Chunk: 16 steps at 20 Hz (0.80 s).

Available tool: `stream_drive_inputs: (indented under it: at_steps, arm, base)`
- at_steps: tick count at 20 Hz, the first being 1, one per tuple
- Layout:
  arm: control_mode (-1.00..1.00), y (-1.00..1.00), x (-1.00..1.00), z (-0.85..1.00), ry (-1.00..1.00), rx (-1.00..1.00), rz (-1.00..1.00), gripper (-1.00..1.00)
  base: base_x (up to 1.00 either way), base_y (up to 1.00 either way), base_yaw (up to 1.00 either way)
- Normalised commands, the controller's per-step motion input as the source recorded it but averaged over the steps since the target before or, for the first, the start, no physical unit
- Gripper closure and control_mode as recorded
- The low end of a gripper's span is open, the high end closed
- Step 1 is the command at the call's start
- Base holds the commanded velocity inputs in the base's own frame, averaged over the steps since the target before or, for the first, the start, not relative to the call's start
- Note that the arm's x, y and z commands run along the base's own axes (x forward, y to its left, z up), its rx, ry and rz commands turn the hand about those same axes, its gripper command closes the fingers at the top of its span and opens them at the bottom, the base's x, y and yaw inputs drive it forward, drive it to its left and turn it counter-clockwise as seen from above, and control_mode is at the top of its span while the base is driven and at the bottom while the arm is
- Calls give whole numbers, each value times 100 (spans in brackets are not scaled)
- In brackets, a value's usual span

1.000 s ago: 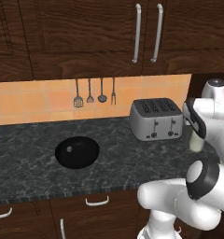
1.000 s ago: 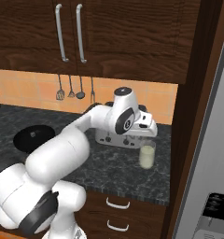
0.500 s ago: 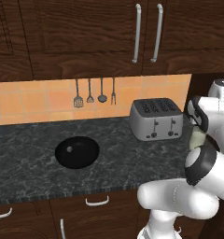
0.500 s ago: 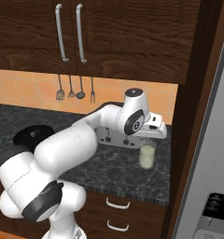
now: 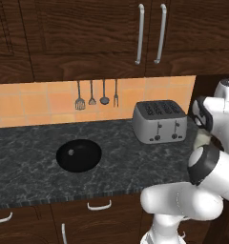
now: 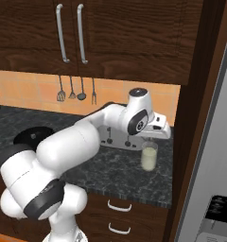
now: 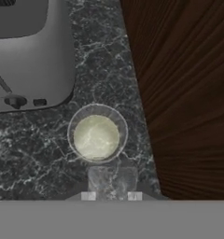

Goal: Grab a lemon wedge from the fridge and one ice cube from the ice bowl, and put them in the glass of lemonade.

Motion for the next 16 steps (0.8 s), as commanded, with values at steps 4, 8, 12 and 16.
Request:
stream_drive_inputs:
  at_steps: [4, 8, 12, 16]
  arm:
    - [-100, 1, 46, 0, 0, 0, -6, 100]
    - [-100, 3, 20, -11, 0, 0, -1, 100]
    - [-100, 6, 0, -31, 0, 0, 0, 100]
    - [-100, 0, 0, -23, 0, 0, 0, 100]
  base:
    - [0, 0, 0]
    - [0, 0, 0]
    - [0, 0, 0]
    - [0, 0, 0]
